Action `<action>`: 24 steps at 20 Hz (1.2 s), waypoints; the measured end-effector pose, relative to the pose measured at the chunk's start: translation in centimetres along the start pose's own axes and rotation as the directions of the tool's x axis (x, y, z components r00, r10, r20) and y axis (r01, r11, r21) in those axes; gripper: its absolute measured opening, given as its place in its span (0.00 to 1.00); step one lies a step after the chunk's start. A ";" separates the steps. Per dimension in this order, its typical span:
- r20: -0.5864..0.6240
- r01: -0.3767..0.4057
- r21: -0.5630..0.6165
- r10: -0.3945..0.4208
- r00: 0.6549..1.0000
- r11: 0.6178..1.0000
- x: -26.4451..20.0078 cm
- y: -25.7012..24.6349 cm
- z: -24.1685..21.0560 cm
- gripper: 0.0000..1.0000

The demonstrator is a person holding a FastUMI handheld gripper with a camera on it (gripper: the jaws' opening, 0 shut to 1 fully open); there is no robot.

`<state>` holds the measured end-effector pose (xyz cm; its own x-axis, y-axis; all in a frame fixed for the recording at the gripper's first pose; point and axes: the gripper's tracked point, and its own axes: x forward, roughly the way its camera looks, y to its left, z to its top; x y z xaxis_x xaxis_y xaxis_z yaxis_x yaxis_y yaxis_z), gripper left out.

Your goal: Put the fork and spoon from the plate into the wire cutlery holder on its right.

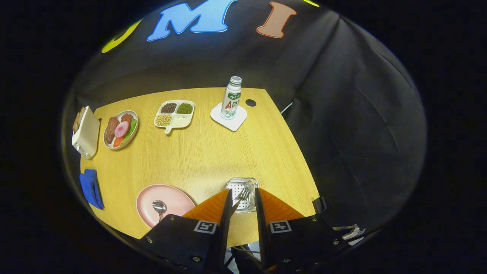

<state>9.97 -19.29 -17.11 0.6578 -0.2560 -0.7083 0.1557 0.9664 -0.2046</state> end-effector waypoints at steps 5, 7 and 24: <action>0.010 -0.012 -0.026 0.012 1.000 1.000 -0.8 1.8 -0.2 0.36; 0.006 -0.023 -0.047 0.023 1.000 0.999 -1.2 3.2 -0.6 0.36; -0.120 -0.205 -0.199 0.184 0.976 0.958 -2.8 16.9 -9.5 0.36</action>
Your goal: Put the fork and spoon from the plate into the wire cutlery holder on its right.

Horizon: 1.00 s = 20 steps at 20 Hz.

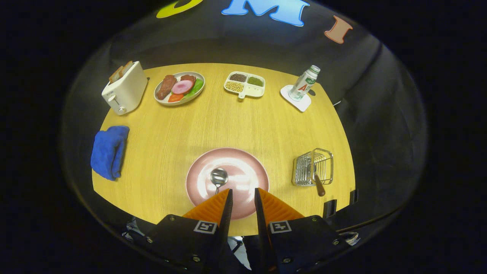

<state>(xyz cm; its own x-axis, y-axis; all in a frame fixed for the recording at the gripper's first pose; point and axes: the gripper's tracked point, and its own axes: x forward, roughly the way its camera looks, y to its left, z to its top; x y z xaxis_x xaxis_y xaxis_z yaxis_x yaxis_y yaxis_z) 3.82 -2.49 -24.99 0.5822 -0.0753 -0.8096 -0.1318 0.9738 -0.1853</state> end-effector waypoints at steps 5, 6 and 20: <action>-0.065 -0.038 0.004 0.038 0.997 0.999 1.7 2.6 -2.5 0.36; -0.079 -0.046 0.007 0.046 0.996 0.999 2.1 3.0 -3.0 0.36; -0.204 -0.097 0.100 0.116 0.972 0.990 7.7 5.8 -7.1 0.36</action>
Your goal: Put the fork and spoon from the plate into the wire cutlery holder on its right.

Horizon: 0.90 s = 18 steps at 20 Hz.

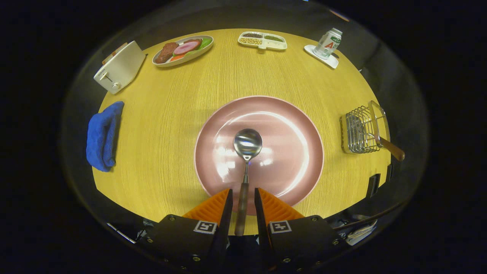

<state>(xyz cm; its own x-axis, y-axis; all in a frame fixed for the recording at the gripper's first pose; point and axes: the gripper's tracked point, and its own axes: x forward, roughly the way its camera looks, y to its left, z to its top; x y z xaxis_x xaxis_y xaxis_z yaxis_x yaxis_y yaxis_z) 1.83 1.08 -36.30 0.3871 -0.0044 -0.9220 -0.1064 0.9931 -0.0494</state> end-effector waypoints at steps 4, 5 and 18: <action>-0.022 0.006 0.010 -0.006 1.000 1.000 1.0 -0.2 -0.5 0.36; -0.026 0.007 0.011 -0.007 1.000 1.000 1.2 -0.3 -0.6 0.36; -0.087 -0.005 0.012 0.006 0.996 1.000 3.1 -0.2 -1.5 0.15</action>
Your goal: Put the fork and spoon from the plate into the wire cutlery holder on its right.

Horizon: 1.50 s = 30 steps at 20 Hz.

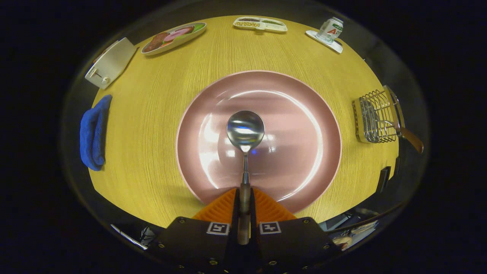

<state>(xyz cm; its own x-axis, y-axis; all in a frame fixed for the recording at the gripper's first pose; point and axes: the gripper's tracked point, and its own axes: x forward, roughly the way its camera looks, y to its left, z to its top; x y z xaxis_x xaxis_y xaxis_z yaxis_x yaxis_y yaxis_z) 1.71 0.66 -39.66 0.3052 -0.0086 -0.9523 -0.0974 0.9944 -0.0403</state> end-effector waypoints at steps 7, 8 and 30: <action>-0.009 0.005 -0.037 -0.005 1.000 0.999 -0.5 0.2 0.2 0.05; -0.004 0.007 -0.042 -0.007 1.000 0.999 -0.7 0.3 0.3 0.05; 0.118 0.176 0.038 -0.179 0.977 0.984 -11.0 -7.4 6.1 0.05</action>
<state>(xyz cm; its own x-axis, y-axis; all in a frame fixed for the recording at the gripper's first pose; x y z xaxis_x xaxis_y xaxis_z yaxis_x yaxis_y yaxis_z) 4.85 -5.97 -27.08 0.4271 -0.1741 -0.8873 -0.0063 0.9807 -0.1954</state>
